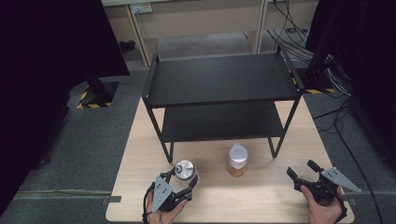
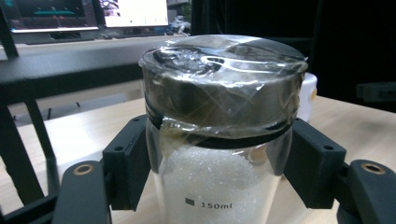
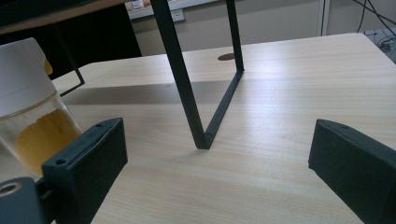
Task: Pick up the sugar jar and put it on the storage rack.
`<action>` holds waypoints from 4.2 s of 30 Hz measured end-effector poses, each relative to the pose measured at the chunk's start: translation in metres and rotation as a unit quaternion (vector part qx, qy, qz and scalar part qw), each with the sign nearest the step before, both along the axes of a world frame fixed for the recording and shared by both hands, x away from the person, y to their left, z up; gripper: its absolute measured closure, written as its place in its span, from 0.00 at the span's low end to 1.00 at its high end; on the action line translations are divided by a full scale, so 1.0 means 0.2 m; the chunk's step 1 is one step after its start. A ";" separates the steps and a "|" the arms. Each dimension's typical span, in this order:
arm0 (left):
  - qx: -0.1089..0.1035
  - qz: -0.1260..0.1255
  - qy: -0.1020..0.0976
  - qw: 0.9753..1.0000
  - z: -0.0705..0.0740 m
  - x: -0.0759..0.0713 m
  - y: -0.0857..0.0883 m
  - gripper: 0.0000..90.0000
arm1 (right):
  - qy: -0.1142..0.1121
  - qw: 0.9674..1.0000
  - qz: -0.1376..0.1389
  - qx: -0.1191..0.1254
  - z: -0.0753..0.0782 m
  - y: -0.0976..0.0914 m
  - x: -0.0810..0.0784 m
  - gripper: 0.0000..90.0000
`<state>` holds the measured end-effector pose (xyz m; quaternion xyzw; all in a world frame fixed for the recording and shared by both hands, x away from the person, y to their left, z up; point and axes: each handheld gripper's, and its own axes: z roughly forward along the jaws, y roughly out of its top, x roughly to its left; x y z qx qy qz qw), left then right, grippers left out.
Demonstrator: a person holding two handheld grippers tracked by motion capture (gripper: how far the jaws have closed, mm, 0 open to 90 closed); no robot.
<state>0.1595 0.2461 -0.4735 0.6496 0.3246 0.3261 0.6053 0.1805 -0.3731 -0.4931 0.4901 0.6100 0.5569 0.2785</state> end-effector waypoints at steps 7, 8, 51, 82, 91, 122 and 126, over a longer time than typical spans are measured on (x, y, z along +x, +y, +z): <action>0.002 0.034 -0.018 0.999 0.05 -0.03 -0.07 0.34 | 0.000 1.000 0.000 0.000 0.00 0.00 0.00 0.05; 0.002 0.036 -0.018 0.999 0.06 -0.03 -0.07 0.34 | 0.001 1.000 0.001 0.000 0.00 0.00 0.00 0.05; -0.010 0.089 -0.075 0.993 0.49 0.04 -0.18 0.34 | 0.005 1.000 0.003 0.003 0.00 -0.01 0.01 0.05; -0.020 0.107 -0.076 0.991 0.73 0.11 -0.18 0.34 | 0.009 1.000 0.004 0.008 0.01 -0.02 0.01 0.05; -0.022 0.108 -0.081 0.991 0.79 0.12 -0.19 0.34 | 0.010 1.000 0.004 0.007 0.01 -0.01 0.02 0.05; -0.038 0.115 -0.095 0.988 1.00 0.17 -0.19 0.34 | 0.013 1.000 0.004 0.012 0.01 -0.02 0.02 0.05; -0.039 0.123 -0.094 0.987 1.02 0.18 -0.19 0.34 | 0.013 1.000 0.005 0.012 0.01 -0.02 0.02 0.05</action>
